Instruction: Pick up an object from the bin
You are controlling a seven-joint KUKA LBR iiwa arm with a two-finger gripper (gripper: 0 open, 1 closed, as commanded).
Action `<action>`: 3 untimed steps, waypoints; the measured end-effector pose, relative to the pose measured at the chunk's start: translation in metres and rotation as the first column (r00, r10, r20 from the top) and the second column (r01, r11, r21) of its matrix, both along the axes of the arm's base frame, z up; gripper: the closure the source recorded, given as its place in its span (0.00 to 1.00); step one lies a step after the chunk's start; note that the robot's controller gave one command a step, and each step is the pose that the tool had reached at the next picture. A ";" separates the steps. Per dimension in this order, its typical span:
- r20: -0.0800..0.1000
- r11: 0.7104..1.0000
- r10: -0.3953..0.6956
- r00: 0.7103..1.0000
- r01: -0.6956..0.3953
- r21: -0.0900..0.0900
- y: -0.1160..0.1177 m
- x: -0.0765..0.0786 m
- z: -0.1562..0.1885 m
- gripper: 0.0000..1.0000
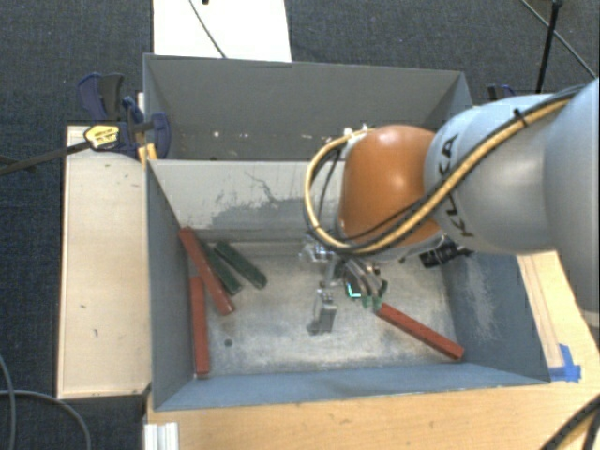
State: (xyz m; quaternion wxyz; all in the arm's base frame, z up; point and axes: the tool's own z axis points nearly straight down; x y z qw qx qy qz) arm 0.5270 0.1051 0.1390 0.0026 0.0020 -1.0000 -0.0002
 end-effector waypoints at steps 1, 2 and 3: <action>0.006 0.984 0.180 0.984 -0.180 -0.002 -0.077 0.015 -0.069 0.00; 0.014 0.987 0.163 0.987 -0.163 -0.005 -0.143 0.042 -0.036 0.00; 0.005 0.995 0.096 0.995 -0.096 0.001 -0.120 0.037 -0.037 0.00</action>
Offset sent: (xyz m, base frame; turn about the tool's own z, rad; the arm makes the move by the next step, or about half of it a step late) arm 0.0150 -0.0752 -0.0690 -0.1842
